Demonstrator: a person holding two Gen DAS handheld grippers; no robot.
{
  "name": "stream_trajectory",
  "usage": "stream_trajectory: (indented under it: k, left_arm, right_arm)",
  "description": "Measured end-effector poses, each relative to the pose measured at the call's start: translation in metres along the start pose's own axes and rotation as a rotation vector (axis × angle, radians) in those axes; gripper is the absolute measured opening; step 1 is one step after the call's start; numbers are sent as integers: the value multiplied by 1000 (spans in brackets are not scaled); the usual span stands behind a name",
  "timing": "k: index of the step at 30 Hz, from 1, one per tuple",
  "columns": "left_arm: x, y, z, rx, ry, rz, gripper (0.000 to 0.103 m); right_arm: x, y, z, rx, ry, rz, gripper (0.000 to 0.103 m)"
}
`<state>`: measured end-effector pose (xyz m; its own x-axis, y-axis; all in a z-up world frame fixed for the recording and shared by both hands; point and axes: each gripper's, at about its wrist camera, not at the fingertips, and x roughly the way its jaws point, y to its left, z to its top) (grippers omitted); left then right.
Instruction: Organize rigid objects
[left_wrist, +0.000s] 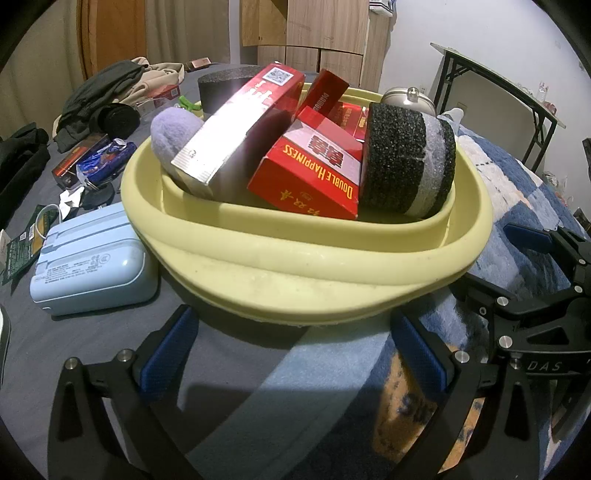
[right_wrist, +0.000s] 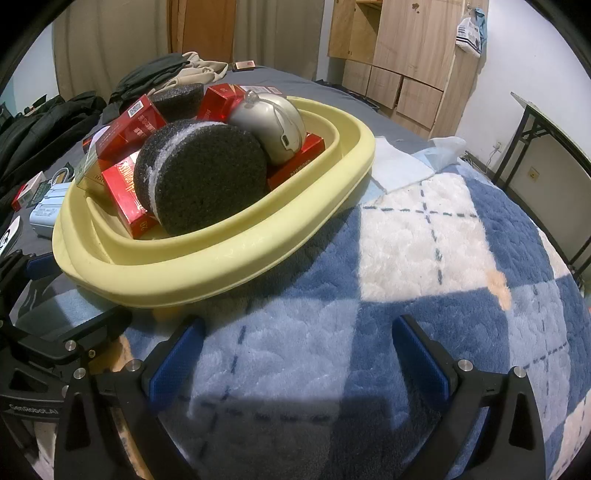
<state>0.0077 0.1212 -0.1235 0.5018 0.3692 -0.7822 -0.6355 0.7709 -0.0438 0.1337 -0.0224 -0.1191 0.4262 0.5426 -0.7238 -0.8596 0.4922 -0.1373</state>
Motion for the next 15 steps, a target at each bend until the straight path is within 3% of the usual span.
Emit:
stream_trajectory:
  k: [15]
  left_arm:
    - [0, 0, 0, 0, 0, 0, 103]
  right_arm:
    - [0, 0, 0, 0, 0, 1, 103]
